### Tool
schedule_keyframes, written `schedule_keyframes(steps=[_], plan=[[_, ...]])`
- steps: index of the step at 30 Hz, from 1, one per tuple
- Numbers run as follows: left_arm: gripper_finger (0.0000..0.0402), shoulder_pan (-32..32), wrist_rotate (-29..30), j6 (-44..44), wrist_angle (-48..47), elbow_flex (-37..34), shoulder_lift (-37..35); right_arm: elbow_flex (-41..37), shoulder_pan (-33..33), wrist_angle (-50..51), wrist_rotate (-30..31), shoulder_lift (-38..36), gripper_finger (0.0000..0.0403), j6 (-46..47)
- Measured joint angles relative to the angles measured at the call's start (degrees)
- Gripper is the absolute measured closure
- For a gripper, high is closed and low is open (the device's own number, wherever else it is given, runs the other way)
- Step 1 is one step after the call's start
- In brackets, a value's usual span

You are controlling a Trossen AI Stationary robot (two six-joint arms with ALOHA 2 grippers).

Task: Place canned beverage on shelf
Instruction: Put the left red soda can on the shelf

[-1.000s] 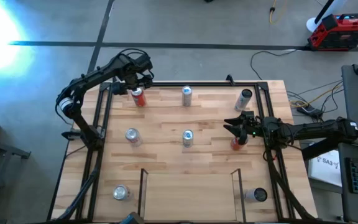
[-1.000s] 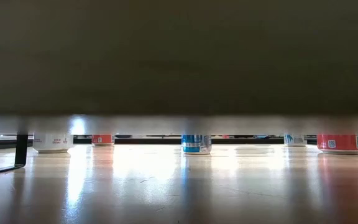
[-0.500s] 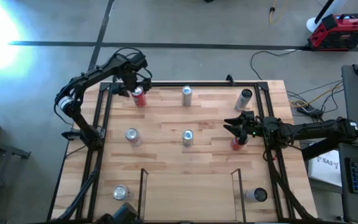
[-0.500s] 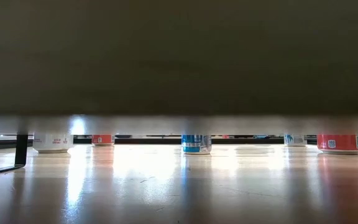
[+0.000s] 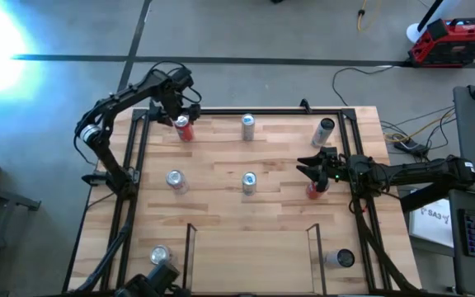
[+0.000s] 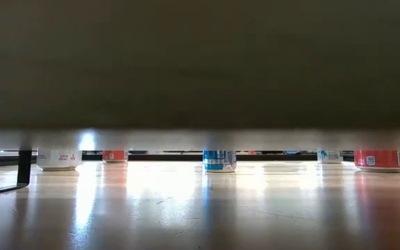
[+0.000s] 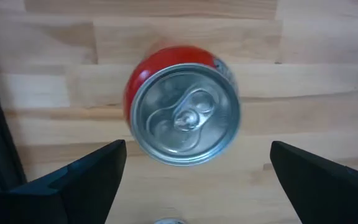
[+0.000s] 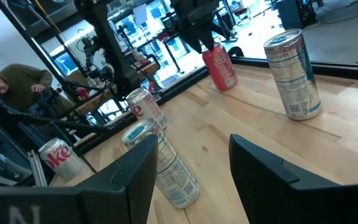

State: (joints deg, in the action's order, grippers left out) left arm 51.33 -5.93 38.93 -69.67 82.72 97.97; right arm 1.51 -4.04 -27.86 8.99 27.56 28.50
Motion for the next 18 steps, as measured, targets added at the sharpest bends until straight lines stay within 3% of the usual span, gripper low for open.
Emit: schedule_keyframes(steps=[18], plan=[[0.0026, 2.18, 0.37, -4.63, 1.60, -0.34, 0.26, 0.01, 0.00, 0.15, 0.00, 0.00, 0.0220, -0.01]])
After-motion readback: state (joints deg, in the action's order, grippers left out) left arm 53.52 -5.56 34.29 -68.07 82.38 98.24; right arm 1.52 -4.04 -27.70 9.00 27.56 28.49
